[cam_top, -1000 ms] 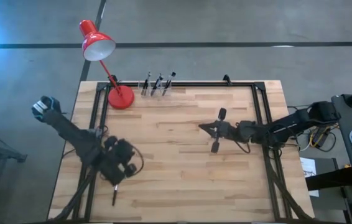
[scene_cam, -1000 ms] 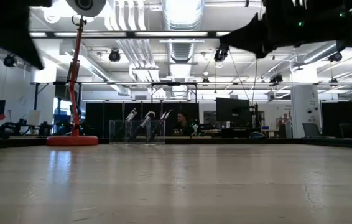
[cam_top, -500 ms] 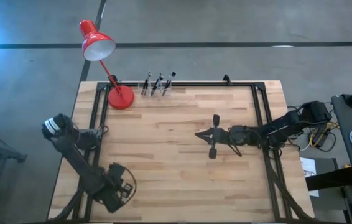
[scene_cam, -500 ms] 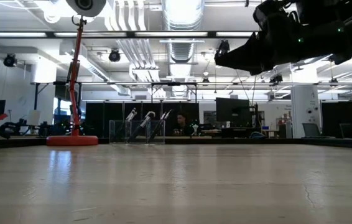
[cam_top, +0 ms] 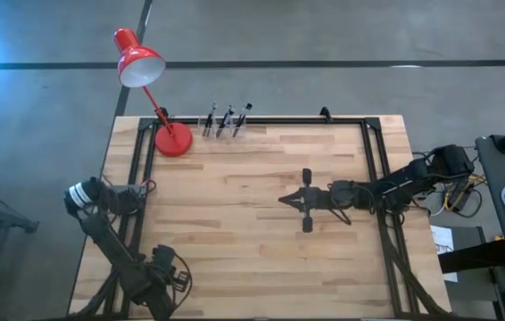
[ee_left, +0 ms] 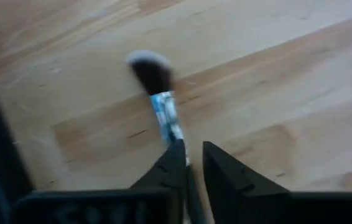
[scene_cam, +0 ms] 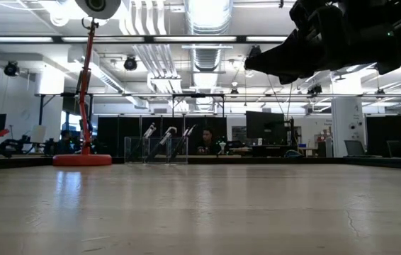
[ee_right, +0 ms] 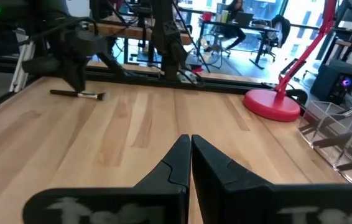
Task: Pick & Place Makeup Supplies
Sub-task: Put the makeup brush into the transparent organizer, then return to Home Position
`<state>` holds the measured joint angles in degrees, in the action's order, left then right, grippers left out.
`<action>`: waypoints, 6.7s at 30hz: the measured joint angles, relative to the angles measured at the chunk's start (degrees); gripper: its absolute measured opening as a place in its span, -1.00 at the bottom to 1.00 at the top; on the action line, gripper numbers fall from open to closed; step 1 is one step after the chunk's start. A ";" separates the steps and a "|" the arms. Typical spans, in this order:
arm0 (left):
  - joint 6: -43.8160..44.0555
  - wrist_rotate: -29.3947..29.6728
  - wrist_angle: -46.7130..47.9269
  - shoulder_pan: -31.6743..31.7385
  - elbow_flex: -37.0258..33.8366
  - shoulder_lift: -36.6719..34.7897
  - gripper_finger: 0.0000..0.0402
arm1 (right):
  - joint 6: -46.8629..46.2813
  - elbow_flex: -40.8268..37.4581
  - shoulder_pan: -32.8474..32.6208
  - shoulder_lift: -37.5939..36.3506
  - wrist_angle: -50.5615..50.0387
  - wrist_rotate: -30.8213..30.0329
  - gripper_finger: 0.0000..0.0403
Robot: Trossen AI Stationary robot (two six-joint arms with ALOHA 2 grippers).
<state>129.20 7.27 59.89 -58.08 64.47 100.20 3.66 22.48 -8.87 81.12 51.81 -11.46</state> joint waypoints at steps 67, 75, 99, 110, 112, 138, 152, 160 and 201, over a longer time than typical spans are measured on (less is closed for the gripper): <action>-124.18 20.38 -100.28 67.94 -31.32 -19.12 -0.83 | -1.57 -4.22 -0.39 -0.11 7.71 -0.63 -0.96; -125.69 11.64 -117.03 83.06 -30.60 -12.62 -0.82 | -1.55 -4.22 -0.39 -0.11 7.78 -0.63 -0.96; -131.05 10.08 -116.35 93.02 -17.59 4.78 -0.83 | -0.89 -4.17 -0.36 -0.11 7.15 -0.59 -0.96; -130.37 9.90 -116.32 93.46 -17.64 6.76 -0.74 | -0.90 -4.17 -0.38 -0.11 7.13 -0.59 -0.96; -128.71 9.90 -116.41 93.46 -17.64 6.47 -0.66 | -0.90 -4.17 -0.36 -0.11 7.13 -0.58 -0.96; -132.17 -2.89 -97.33 85.39 -36.56 -25.66 -0.98 | 3.47 -5.68 0.08 -0.45 6.66 -0.45 -0.96; -133.82 -24.41 -96.62 85.74 -53.56 -51.75 -1.00 | 8.78 -10.95 17.27 -23.30 -9.71 21.02 -0.96; -132.52 -24.63 -95.24 85.74 -60.03 -59.76 -1.00 | 7.74 -21.13 17.80 -40.16 -9.69 20.50 -0.96; -126.38 -21.40 -63.52 85.17 -64.06 -100.15 -1.00 | 4.12 -21.97 17.89 -81.01 -44.40 7.43 -0.96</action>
<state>2.82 -14.13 -3.63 27.09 0.40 0.05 7.78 0.51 9.02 0.11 7.41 -4.03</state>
